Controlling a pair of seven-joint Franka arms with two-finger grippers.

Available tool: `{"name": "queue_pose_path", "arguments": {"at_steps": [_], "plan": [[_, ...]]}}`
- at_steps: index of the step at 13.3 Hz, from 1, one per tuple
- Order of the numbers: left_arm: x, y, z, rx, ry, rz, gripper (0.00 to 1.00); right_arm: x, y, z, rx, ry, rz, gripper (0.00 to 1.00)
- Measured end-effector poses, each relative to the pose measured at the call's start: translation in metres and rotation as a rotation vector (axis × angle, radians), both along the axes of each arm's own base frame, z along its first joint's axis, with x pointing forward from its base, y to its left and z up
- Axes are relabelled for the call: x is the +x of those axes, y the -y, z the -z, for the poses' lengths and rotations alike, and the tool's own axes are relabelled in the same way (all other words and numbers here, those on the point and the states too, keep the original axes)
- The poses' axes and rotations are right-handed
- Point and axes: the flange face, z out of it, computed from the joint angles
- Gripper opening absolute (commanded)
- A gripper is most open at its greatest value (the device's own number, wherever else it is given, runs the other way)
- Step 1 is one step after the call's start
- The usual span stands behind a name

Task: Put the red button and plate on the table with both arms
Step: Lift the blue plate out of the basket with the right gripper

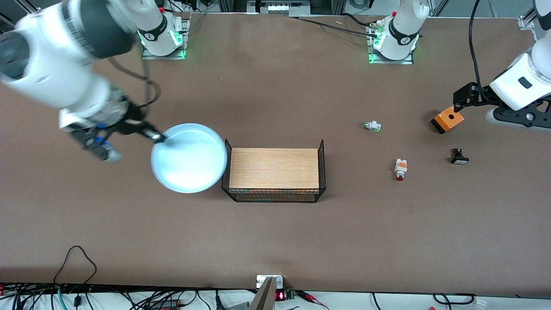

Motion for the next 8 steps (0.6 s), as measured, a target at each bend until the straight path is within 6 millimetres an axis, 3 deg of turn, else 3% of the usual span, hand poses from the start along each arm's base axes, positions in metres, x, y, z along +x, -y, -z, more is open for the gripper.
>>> {"name": "queue_pose_path", "arguments": {"at_steps": [3,8], "plan": [[0.000,-0.002,0.000,0.000,-0.002,-0.003,1.00,0.005,0.065,0.027,0.003,-0.051,-0.170,0.00],[0.000,-0.005,0.000,0.001,-0.003,-0.010,1.00,0.008,0.140,0.121,-0.028,-0.053,-0.385,0.00]]}}
